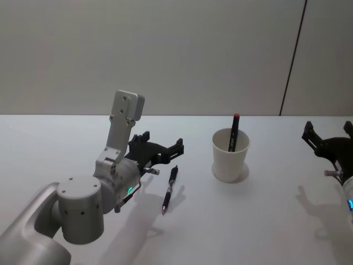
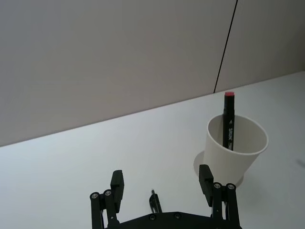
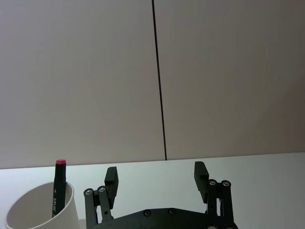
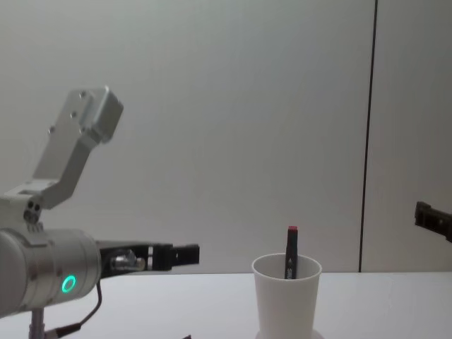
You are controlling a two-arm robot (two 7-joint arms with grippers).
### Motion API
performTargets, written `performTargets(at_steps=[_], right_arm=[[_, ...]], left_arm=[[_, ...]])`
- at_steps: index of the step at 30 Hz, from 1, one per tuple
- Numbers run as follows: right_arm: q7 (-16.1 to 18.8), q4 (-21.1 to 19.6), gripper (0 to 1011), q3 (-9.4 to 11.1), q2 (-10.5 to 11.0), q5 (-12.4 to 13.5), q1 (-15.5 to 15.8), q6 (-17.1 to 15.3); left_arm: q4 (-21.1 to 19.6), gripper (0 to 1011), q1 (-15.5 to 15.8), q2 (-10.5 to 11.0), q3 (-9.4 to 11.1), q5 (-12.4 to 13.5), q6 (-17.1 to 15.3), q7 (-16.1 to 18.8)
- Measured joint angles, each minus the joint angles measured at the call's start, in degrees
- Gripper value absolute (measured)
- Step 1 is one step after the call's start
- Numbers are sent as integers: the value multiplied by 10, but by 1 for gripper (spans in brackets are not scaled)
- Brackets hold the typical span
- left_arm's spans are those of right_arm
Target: Place the pen into the pen holder.
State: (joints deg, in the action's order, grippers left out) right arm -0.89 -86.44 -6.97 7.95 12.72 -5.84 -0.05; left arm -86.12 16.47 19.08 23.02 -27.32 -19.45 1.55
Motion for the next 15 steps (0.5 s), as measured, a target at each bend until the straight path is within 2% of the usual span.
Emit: performTargets(at_steps=[5,15], right_arm=[[0,0,1002,0,0,0,0,0],[0,0,1002,0,0,0,1,0]], left_arm=[[23,1004,12,-8,-1,-2,-34,2],[53,1004,25,-18,-1,-1,-72,3]])
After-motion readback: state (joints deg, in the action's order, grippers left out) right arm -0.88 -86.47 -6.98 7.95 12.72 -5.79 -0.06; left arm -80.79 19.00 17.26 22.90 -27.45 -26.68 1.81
